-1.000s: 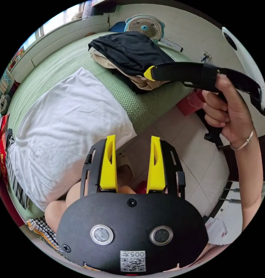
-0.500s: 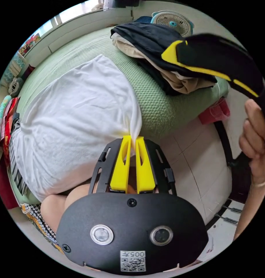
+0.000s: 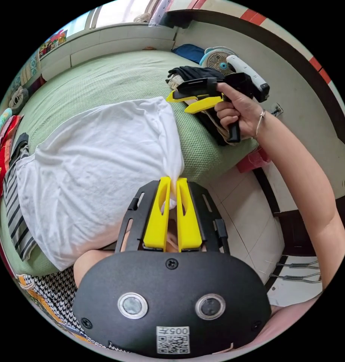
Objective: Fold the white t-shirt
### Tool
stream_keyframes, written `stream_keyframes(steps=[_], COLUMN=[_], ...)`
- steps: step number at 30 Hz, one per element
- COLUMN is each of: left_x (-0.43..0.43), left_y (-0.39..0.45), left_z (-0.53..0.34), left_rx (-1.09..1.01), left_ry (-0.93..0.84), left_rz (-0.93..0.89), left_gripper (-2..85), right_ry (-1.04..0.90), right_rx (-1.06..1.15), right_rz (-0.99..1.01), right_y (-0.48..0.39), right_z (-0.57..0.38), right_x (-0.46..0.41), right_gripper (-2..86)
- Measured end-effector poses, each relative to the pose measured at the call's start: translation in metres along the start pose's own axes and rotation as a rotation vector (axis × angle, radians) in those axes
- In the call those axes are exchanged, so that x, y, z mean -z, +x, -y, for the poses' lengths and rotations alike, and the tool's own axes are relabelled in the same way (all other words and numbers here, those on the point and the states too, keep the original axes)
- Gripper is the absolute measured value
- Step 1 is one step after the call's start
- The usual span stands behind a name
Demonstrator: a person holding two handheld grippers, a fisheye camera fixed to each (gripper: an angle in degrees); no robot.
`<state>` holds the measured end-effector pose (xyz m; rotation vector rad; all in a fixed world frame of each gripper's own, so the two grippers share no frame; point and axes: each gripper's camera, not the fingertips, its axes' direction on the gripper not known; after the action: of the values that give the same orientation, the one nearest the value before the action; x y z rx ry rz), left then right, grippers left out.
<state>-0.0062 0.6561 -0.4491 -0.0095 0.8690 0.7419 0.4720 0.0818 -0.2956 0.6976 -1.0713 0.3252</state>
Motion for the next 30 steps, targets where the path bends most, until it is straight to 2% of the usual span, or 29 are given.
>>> stream_keyframes(steps=[4, 8, 11, 14, 18, 23, 30], left_x=[0.007, 0.016, 0.024, 0.032, 0.043, 0.061, 0.100], left_y=[-0.023, -0.049, -0.065, -0.078, -0.091, -0.097, -0.096], left_z=[-0.007, -0.014, -0.020, -0.025, -0.031, -0.028, -0.004], left_rx=[0.006, 0.014, 0.019, 0.017, 0.024, 0.016, -0.018], left_ry=[0.011, 0.022, 0.030, 0.038, 0.046, 0.082, 0.182], left_rz=[-0.015, -0.056, -0.082, -0.097, -0.116, -0.162, -0.292], left_gripper=[3.8, 3.8, 3.8, 3.7, 3.7, 3.6, 3.6], right_ry=[-0.098, -0.113, -0.085, -0.052, -0.068, 0.033, 0.098], right_rx=[-0.053, -0.078, -0.111, -0.131, -0.151, -0.086, -0.006], right_rz=[-0.014, -0.021, -0.025, 0.055, 0.007, -0.002, -0.171], right_y=[0.010, 0.015, 0.021, 0.021, 0.016, -0.017, -0.072], right_z=[0.035, 0.054, 0.066, 0.073, 0.084, 0.102, 0.123], right_x=[-0.029, -0.048, -0.059, -0.069, -0.088, -0.063, -0.015], right_gripper=[15.6, 14.1, 11.0, 8.6, 3.2, 0.2, -1.0])
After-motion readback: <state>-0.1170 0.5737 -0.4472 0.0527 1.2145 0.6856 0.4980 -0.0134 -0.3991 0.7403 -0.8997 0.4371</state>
